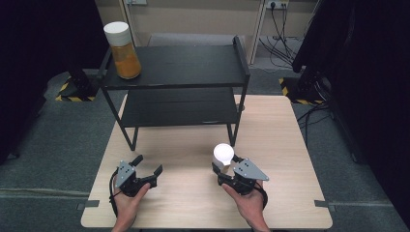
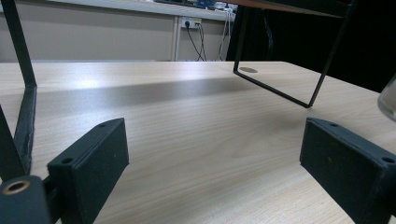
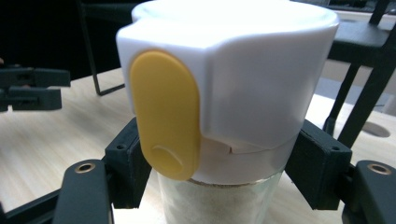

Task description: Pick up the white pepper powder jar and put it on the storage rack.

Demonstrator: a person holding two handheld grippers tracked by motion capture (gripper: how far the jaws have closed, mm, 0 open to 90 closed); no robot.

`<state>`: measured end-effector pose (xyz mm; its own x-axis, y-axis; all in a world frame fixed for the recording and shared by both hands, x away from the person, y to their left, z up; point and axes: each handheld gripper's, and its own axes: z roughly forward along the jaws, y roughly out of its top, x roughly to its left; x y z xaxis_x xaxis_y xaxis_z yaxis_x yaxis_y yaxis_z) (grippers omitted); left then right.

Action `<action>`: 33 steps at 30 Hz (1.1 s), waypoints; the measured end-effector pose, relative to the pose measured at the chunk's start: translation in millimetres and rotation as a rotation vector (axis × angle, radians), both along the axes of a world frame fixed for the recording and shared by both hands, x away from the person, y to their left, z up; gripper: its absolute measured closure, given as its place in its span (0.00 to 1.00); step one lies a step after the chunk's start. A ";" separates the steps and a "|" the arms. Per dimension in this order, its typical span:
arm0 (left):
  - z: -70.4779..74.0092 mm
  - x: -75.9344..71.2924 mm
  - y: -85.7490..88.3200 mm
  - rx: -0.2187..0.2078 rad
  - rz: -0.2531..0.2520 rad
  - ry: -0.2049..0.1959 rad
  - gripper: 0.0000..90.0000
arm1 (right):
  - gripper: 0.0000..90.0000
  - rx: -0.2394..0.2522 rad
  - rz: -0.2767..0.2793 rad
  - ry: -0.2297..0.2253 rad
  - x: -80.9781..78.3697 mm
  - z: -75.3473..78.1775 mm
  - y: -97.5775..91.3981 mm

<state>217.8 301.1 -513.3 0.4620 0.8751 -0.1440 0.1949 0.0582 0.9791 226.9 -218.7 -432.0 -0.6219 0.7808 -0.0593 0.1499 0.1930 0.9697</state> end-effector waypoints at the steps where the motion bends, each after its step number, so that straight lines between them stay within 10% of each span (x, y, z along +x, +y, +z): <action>1: 0.0 0.0 0.0 -0.001 0.000 0.000 0.08 | 0.34 0.001 -0.002 -0.004 0.1 1.7 -0.4; 33: -0.3 -0.1 0.2 -0.005 0.002 0.001 0.08 | 0.34 0.038 -0.048 -0.063 3.1 31.8 -7.6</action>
<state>217.7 301.3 -513.5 0.4598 0.8754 -0.1491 0.1960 0.0637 0.9785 230.0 -226.3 -400.1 -0.5793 0.8124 -0.0672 0.0964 0.1501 0.9840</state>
